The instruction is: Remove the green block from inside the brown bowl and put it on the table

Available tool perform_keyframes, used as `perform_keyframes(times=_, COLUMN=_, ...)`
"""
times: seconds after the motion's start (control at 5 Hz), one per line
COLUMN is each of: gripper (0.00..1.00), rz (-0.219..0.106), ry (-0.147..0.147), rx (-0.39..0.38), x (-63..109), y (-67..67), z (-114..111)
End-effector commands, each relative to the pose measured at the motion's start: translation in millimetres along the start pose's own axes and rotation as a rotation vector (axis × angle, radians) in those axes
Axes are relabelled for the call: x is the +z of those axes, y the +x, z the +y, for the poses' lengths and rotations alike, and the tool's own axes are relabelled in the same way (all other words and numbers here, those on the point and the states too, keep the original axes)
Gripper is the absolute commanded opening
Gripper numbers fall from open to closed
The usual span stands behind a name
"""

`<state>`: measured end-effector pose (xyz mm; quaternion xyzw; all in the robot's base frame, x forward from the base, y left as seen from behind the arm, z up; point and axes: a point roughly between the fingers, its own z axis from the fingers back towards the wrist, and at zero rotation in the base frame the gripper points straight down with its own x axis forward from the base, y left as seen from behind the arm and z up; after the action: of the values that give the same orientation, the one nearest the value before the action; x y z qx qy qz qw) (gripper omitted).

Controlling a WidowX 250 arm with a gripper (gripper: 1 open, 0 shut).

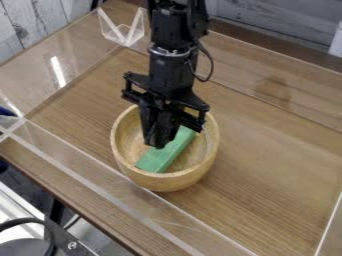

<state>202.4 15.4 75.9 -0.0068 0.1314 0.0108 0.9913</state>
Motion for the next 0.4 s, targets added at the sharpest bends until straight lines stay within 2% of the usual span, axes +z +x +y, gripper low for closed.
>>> perform_keyframes(times=0.0, gripper=0.00, rz=-0.018, ry=-0.008, rx=0.009, x=9.2, y=3.2, z=-1.8)
perform_keyframes(times=0.2, gripper=1.00, rz=-0.014, ry=0.018, rx=0.014, x=5.3, y=1.2, z=1.7)
